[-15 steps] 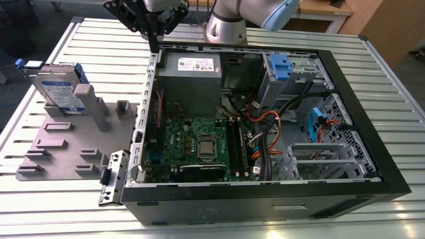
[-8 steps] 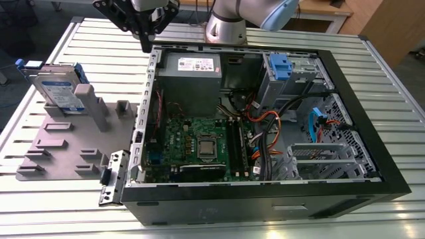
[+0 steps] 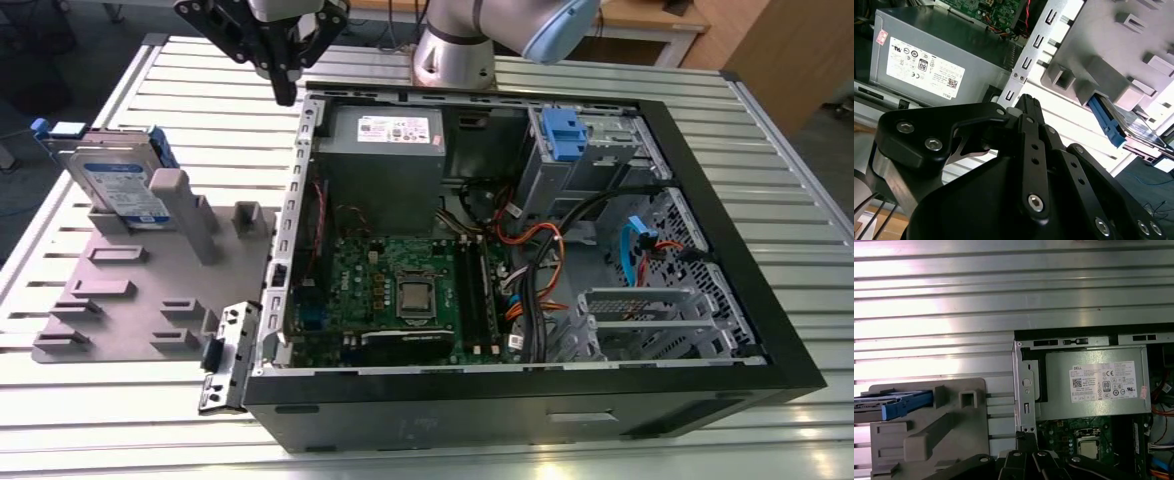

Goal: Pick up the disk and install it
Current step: 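Reach for the disk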

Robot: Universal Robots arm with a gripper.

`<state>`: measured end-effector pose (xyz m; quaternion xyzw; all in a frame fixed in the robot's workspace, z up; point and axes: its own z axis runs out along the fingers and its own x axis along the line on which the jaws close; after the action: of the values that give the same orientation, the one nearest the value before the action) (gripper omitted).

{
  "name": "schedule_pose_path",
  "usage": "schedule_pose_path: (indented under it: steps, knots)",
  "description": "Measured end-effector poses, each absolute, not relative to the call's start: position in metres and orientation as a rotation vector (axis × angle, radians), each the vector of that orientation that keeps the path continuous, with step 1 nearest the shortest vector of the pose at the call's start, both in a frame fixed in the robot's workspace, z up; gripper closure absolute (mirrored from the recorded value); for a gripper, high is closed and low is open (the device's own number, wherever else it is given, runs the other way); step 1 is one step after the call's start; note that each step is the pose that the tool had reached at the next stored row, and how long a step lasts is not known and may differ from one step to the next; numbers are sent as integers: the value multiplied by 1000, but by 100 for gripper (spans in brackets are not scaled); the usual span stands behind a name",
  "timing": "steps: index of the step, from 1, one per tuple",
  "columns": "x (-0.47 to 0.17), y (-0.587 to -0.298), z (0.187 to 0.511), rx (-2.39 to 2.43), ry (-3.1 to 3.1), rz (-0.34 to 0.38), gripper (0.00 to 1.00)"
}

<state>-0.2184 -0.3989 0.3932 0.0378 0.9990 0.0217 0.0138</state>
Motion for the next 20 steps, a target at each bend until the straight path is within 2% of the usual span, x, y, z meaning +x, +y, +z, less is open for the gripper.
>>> schedule_pose_path:
  steps: [20]
  knots:
    - [-232,-399,393,118,3111,68,89]
